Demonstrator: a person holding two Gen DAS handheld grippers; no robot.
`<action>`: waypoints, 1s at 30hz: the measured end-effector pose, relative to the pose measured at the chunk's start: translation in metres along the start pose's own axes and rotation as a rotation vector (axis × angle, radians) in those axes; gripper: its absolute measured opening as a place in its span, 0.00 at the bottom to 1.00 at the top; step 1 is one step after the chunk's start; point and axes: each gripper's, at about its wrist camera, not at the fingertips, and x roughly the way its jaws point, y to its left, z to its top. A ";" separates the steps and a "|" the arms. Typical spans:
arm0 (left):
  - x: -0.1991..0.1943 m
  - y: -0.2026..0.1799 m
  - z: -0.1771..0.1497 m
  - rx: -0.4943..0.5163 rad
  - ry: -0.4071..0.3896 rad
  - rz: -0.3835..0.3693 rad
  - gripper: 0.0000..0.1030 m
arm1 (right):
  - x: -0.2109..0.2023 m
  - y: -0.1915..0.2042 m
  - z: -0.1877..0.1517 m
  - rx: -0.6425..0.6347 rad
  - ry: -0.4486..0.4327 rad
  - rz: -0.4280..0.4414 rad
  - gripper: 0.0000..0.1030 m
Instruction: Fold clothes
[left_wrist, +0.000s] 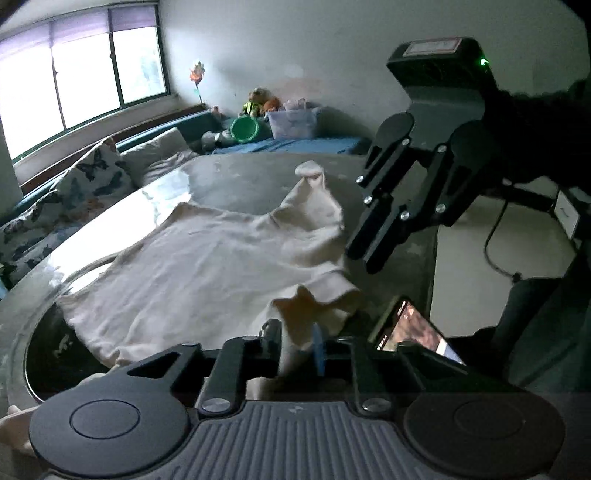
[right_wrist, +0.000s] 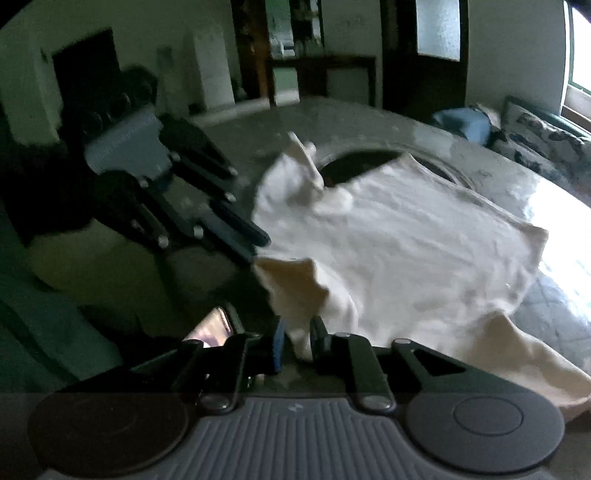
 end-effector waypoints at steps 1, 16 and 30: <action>-0.003 0.005 0.002 -0.010 -0.013 0.009 0.27 | -0.002 -0.002 0.003 0.004 -0.016 -0.022 0.16; 0.061 0.036 0.012 -0.224 0.024 0.067 0.26 | 0.038 -0.024 -0.023 0.161 0.018 -0.201 0.27; 0.073 0.019 -0.003 -0.168 0.090 0.035 0.29 | -0.016 -0.141 -0.050 0.486 -0.092 -0.783 0.53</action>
